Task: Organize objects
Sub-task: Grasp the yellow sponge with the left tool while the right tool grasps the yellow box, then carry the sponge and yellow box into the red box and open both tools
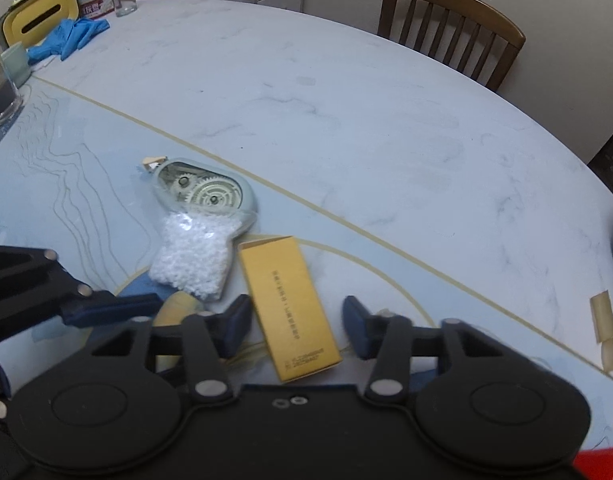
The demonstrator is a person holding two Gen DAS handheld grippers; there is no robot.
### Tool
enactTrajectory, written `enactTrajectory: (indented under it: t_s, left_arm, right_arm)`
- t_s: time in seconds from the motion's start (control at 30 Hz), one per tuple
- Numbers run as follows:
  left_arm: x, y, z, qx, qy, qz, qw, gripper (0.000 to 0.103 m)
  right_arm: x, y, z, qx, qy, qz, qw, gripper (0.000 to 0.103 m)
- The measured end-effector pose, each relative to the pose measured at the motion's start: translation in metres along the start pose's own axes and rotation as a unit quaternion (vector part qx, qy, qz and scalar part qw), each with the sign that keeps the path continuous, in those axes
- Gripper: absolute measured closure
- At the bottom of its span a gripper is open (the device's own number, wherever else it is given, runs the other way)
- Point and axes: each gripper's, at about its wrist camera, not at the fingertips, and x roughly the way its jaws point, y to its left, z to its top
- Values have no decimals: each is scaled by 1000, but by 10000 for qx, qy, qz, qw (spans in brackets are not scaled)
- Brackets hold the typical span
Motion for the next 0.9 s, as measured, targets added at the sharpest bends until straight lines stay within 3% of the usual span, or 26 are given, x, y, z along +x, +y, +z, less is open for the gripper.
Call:
enactTrajectory:
  t_s: [0.1, 0.23, 0.4, 0.9]
  left_arm:
    - [0, 2, 1, -47, 9, -42, 10000, 74]
    - [-1, 6, 2, -155, 40, -126, 9998, 75]
    - [-2, 9, 1, -193, 53, -190, 9996, 77]
    - [-36, -2, 2, -278, -134, -503, 9983, 81]
  right_arm:
    - [-2, 3, -3, 98, -32, -73, 9999, 75]
    - [-9, 3, -12, 377, -80, -157, 9991, 75]
    - [-31, -5, -34, 1162, -193, -100, 9930, 76]
    - [-102, 2, -94, 1946, -400, -156, 9799, 76]
